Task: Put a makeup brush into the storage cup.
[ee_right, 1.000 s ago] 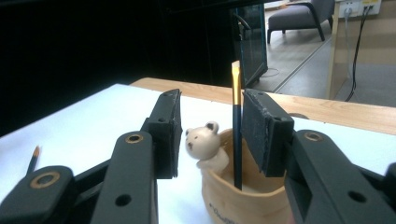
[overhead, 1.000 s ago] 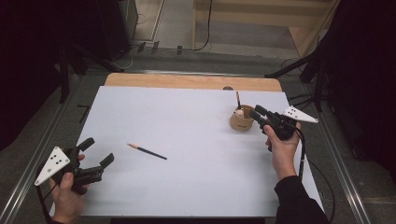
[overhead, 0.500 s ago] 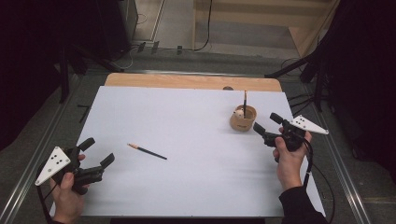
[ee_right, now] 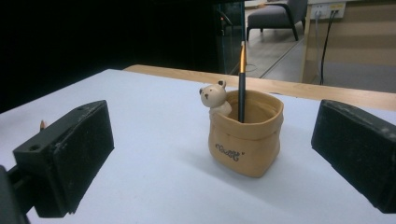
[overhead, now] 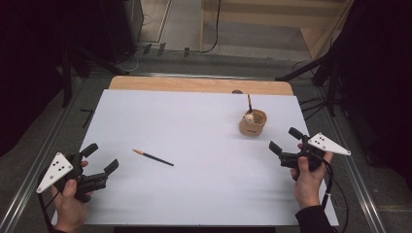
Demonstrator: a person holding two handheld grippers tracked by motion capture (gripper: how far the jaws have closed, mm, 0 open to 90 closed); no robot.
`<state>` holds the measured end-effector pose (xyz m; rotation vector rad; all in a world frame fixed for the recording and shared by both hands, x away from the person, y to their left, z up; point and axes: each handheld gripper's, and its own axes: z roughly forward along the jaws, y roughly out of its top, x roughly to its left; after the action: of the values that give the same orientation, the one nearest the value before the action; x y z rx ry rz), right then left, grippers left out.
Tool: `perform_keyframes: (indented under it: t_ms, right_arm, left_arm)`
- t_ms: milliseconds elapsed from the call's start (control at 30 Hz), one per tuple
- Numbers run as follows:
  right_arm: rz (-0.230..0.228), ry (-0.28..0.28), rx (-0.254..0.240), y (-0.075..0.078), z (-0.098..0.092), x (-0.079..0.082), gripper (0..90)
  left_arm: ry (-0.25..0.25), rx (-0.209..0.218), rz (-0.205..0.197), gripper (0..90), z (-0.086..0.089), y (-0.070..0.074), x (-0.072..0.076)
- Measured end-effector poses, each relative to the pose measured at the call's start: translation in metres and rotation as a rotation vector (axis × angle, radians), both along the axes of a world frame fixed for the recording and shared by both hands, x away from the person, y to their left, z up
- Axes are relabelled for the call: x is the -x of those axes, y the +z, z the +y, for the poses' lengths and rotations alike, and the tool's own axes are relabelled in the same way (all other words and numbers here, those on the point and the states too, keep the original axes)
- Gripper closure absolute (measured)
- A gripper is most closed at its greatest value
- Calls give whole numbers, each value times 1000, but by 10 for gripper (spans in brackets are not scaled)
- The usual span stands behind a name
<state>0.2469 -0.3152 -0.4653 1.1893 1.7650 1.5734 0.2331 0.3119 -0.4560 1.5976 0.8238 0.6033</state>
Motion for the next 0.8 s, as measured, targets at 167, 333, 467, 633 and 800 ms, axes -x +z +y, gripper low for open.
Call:
perform_keyframes:
  t_ms: [167,333,467,633,800]
  right_arm:
    - [0,3,18,-3,-2,13,0]
    - [-8,-7,13,-2,-9,26,0]
    - [-14,-21,19,-1,-12,36,0]
    - [-22,-41,2,-1,-18,45,0]
    - [-22,-76,4,-3,-28,52,0]
  left_arm:
    - [0,-8,-4,94,1,1,3]
    - [10,-5,-6,93,5,2,4]
    - [10,-13,-11,94,5,2,7]
    - [14,-13,-14,94,7,3,7]
    - [14,-10,-13,93,6,3,6]
